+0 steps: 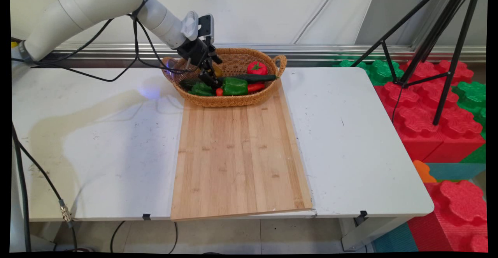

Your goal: Pick up the cucumber from the vegetable basket, then place the picked object on the cutting board

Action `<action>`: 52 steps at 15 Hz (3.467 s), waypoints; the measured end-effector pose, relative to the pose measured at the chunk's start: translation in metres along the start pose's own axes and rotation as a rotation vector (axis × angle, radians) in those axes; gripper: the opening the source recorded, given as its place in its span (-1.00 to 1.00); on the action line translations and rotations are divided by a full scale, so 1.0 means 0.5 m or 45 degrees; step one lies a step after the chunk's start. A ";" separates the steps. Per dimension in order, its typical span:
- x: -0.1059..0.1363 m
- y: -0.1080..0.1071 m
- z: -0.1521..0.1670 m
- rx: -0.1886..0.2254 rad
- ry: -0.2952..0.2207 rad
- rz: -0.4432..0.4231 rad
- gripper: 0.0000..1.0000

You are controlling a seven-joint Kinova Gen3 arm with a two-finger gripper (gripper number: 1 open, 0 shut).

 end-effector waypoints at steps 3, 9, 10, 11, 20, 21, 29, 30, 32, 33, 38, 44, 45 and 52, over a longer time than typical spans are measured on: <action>0.001 -0.001 0.015 -0.012 -0.006 0.055 1.00; 0.007 0.004 0.033 -0.035 -0.002 0.128 1.00; 0.008 0.005 0.035 -0.037 -0.001 0.137 1.00; 0.009 0.005 0.037 -0.039 0.001 0.148 1.00; 0.017 0.009 0.042 -0.048 0.015 0.203 -1.00; 0.018 0.009 0.041 -0.048 0.016 0.205 -1.00; 0.027 0.004 0.016 -0.020 0.037 0.161 -1.00; 0.028 0.003 0.011 -0.016 0.041 0.149 -1.00; 0.031 -0.001 -0.010 0.000 0.056 0.116 -1.00; 0.033 -0.002 -0.024 0.008 0.066 0.099 -1.00; 0.046 0.000 -0.104 0.034 0.126 0.016 -1.00; 0.058 0.024 -0.206 0.014 0.224 -0.106 -1.00; 0.061 0.032 -0.220 -0.001 0.243 -0.128 -1.00; 0.084 0.097 -0.267 -0.112 0.315 -0.215 -1.00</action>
